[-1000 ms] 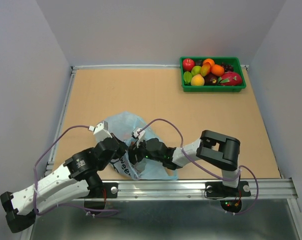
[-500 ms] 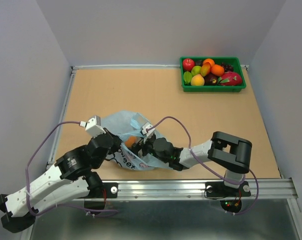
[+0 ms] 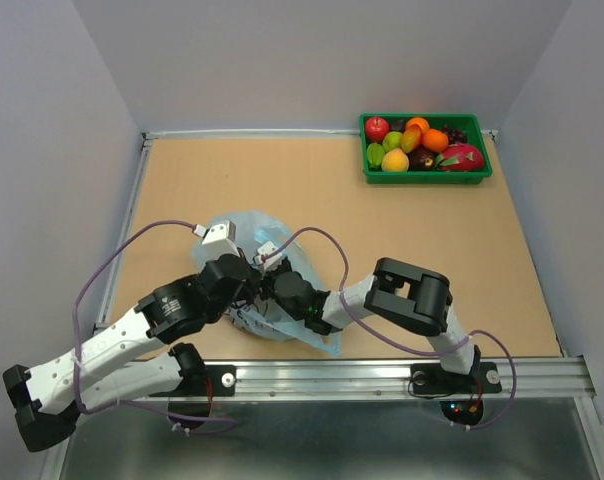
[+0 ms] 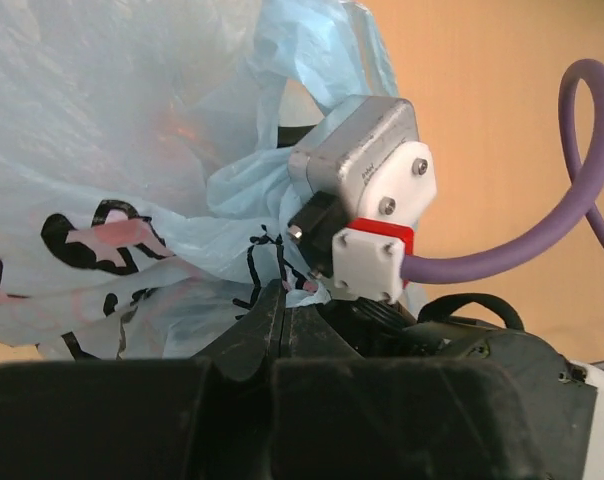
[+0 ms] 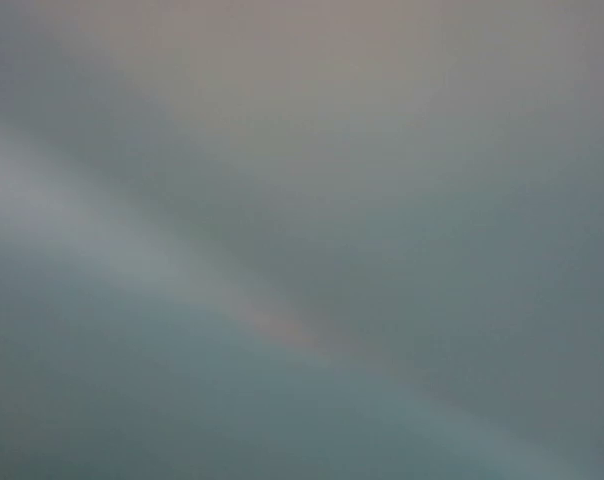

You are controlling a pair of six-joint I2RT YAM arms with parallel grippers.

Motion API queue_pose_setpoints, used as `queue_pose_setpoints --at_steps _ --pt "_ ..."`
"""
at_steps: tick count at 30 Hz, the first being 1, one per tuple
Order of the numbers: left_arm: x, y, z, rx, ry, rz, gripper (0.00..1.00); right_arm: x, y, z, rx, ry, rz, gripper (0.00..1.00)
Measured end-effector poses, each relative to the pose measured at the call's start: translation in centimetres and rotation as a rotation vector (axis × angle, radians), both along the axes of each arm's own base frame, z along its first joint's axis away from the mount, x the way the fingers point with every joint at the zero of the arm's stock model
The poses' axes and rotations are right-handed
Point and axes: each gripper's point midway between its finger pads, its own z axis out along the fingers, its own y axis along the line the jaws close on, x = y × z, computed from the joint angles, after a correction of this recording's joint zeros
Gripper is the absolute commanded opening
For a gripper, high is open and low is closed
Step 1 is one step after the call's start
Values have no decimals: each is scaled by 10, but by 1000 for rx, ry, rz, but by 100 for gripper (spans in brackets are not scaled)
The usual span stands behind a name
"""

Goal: Untie the knot of the plastic bag and take out the fruit

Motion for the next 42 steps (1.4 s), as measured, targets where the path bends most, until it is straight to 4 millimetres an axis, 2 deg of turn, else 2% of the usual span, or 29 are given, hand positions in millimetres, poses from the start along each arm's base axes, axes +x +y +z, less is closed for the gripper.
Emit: queue_pose_setpoints --at_steps 3,4,6,7,13,17,21,25,31,34,39,42 --pt "0 -2 -2 8 5 -14 0 11 1 -9 -9 -13 -56 83" --pt "0 -4 -1 3 5 -24 0 14 2 -9 -2 -21 -70 71" --pt "0 -6 0 -1 2 -30 0 17 3 -8 7 -28 -90 57" --pt "0 -6 1 -2 0 -31 0 19 2 -8 9 -32 -100 43" --pt "1 -4 2 0 -8 -22 0 26 -8 -5 25 -44 -169 20" --pt "5 5 7 20 -29 15 0 23 -22 -12 28 -42 -188 15" --pt "15 16 27 49 -76 83 0 12 -51 -6 20 -29 -192 9" --pt "27 23 44 93 -128 140 0 3 -78 11 49 -29 -206 6" --pt "45 34 38 215 -145 184 0 -13 -111 37 89 -37 -183 5" --pt "63 45 32 291 -138 220 0 -24 -127 66 148 -52 -151 4" --pt "100 68 31 396 -111 263 0 -41 -136 129 266 -92 -70 3" --pt "120 73 39 433 -121 267 0 -52 -139 149 276 -100 -8 2"
